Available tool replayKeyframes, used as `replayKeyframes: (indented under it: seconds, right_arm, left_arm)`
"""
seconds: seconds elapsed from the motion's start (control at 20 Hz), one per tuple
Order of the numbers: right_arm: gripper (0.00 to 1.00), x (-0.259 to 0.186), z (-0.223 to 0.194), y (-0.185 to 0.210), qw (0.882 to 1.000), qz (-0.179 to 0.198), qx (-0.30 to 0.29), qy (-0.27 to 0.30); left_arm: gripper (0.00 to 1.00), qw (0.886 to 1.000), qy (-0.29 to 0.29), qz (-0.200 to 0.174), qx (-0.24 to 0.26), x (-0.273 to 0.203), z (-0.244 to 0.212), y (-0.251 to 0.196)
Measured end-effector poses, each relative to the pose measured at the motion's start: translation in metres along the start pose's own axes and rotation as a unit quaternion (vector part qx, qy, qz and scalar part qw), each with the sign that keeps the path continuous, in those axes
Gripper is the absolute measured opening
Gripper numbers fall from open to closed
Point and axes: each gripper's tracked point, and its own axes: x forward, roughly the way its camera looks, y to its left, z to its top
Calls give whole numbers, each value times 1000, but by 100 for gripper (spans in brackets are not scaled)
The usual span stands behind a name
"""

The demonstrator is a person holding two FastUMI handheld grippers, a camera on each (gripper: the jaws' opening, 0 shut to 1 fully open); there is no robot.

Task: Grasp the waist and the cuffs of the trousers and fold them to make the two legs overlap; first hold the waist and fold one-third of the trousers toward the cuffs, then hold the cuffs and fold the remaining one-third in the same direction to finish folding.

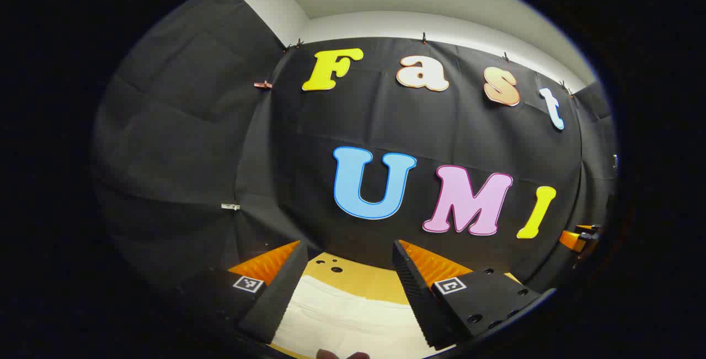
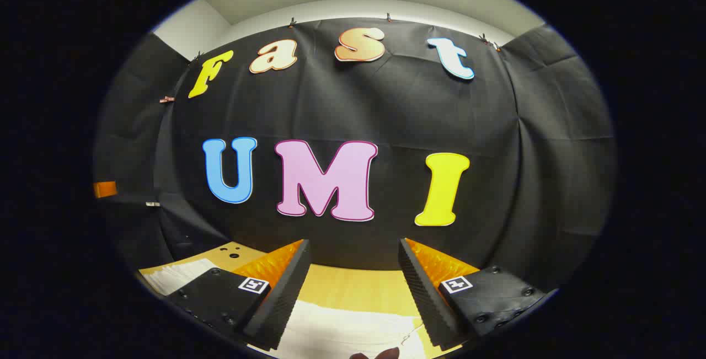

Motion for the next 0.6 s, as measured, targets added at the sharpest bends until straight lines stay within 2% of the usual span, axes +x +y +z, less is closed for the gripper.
replayKeyframes:
  seconds: [0.45,0.5,0.6]
  right_arm:
    - [97,-35,-4,-19,998,-54,-41,7]
    - [94,-37,-6,-22,997,-60,-42,8]
    - [97,-43,-9,-25,996,-72,-45,10]
  left_arm:
    - [96,996,40,-64,37,40,-42,10]
    - [96,996,41,-67,42,44,-45,11]
    - [96,995,46,-76,52,50,-51,13]
